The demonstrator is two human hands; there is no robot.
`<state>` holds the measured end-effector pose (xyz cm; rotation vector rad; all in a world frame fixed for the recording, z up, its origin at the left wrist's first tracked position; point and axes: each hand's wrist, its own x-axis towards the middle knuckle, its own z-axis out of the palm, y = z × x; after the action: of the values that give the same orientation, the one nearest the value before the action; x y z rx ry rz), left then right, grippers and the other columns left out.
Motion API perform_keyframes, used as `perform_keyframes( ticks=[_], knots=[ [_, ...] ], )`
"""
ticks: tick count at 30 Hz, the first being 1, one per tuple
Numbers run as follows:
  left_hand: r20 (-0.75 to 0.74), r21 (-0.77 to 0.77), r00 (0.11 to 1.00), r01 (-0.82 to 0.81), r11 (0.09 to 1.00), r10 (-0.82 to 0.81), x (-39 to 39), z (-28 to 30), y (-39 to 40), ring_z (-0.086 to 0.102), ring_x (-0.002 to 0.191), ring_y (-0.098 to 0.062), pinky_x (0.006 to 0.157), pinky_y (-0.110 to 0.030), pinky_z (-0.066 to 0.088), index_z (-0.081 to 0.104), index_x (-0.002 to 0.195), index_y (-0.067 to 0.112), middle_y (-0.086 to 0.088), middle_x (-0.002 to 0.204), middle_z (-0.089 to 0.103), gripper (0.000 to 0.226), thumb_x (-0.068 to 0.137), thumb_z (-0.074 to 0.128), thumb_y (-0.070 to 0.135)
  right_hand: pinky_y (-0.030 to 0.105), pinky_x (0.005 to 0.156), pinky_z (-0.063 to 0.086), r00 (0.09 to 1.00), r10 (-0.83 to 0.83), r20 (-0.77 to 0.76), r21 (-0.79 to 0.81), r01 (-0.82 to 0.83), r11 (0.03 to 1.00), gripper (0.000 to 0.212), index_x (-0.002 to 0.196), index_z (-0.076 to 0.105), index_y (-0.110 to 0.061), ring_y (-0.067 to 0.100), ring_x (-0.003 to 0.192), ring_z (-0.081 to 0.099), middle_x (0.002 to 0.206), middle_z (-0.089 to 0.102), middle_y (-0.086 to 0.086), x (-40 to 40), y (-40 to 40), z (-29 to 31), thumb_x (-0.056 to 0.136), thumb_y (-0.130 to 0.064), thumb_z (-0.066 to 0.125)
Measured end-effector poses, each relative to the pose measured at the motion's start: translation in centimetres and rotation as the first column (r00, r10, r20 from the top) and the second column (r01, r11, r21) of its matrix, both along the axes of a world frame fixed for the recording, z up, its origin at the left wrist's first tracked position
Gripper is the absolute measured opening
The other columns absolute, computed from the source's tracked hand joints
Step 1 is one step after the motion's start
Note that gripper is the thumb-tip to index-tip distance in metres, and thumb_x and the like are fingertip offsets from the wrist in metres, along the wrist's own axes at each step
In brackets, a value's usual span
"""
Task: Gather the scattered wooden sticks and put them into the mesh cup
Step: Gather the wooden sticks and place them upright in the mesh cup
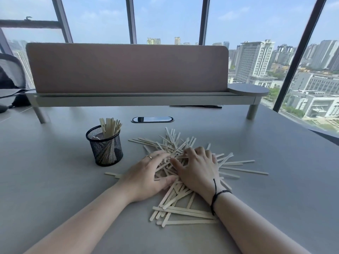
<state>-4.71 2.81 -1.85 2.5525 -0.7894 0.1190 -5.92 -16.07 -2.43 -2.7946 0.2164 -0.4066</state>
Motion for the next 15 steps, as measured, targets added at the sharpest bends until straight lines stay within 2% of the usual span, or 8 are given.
perform_keyframes(
  ticks=[2, 4, 6, 8, 11, 13, 15],
  knots=[
    [-0.028, -0.014, 1.0, 0.002, 1.0, -0.002, -0.7, 0.4, 0.2, 0.026, 0.148, -0.007, 0.114, -0.036, 0.034, 0.028, 0.15, 0.044, 0.019, 0.163, 0.02, 0.088, 0.075, 0.042, 0.089, 0.04, 0.111, 0.029, 0.999, 0.027, 0.017, 0.095, -0.029, 0.995, 0.072, 0.127, 0.053, -0.036, 0.025, 0.129, 0.042, 0.13, 0.053, 0.0, -0.4, -0.3, 0.4, 0.079, -0.086, 0.034],
    [-0.029, 0.07, 1.0, 0.006, 0.998, -0.004, -1.8, 0.8, 0.6, 0.007, 0.153, -0.009, 0.122, -0.044, 0.022, 0.013, 0.152, 0.051, 0.018, 0.167, 0.003, 0.108, 0.059, 0.03, 0.103, 0.039, 0.112, 0.031, 0.997, 0.066, 0.028, 0.199, -0.07, 0.977, 0.073, 0.131, 0.051, -0.037, 0.022, 0.131, 0.042, 0.135, 0.05, -0.002, -0.9, -1.7, 1.2, 0.079, -0.086, 0.035],
    [-0.03, 0.24, 0.999, 0.049, 0.969, -0.043, -3.5, 1.1, 0.5, -0.017, 0.153, -0.013, 0.125, -0.047, 0.002, -0.009, 0.152, 0.053, 0.015, 0.165, -0.019, 0.125, 0.046, 0.026, 0.108, 0.04, 0.112, 0.033, 0.996, 0.06, 0.073, 0.185, -0.073, 0.98, 0.078, 0.134, 0.051, -0.035, 0.021, 0.131, 0.044, 0.141, 0.048, -0.003, -1.0, -3.9, 1.8, 0.08, -0.088, 0.031],
    [-0.077, 0.364, 0.992, 0.119, 0.924, -0.098, -4.9, 1.0, -0.4, -0.035, 0.146, -0.018, 0.123, -0.049, -0.012, -0.028, 0.146, 0.053, 0.012, 0.159, -0.037, 0.13, 0.043, 0.031, 0.107, 0.044, 0.115, 0.029, 0.994, -0.013, 0.105, 0.116, 0.001, 0.993, 0.084, 0.135, 0.053, -0.032, 0.022, 0.134, 0.044, 0.145, 0.049, -0.001, -0.5, -6.2, 1.8, 0.08, -0.089, 0.024],
    [-0.107, 0.344, 0.99, 0.126, 0.931, -0.095, -5.3, 0.6, -2.0, -0.034, 0.147, -0.018, 0.122, -0.049, -0.011, -0.029, 0.144, 0.054, 0.01, 0.159, -0.037, 0.131, 0.047, 0.043, 0.104, 0.052, 0.118, 0.02, 0.994, -0.112, -0.009, 0.099, 0.112, 0.989, 0.093, 0.141, 0.048, -0.031, 0.022, 0.144, 0.033, 0.15, 0.045, 0.003, 0.3, -7.8, 0.9, 0.078, -0.089, 0.013],
    [-0.082, 0.313, 0.996, 0.07, 0.947, -0.047, -4.7, 0.2, -2.3, -0.025, 0.15, -0.016, 0.124, -0.046, -0.005, -0.021, 0.149, 0.052, 0.011, 0.163, -0.029, 0.127, 0.051, 0.042, 0.103, 0.051, 0.12, 0.015, 0.987, -0.103, -0.127, 0.08, 0.113, 0.99, 0.092, 0.146, 0.041, -0.032, 0.024, 0.148, 0.025, 0.153, 0.041, 0.004, 0.4, -7.6, 0.2, 0.078, -0.088, 0.013],
    [-0.057, 0.295, 0.998, 0.021, 0.955, -0.004, -4.0, -0.1, -1.9, -0.018, 0.152, -0.012, 0.125, -0.042, 0.001, -0.013, 0.153, 0.048, 0.014, 0.165, -0.022, 0.122, 0.056, 0.039, 0.102, 0.047, 0.121, 0.016, 0.984, -0.067, -0.165, 0.063, 0.079, 0.995, 0.086, 0.145, 0.042, -0.033, 0.023, 0.147, 0.026, 0.153, 0.041, 0.002, 0.3, -6.9, 0.0, 0.081, -0.085, 0.017]
  ],
)
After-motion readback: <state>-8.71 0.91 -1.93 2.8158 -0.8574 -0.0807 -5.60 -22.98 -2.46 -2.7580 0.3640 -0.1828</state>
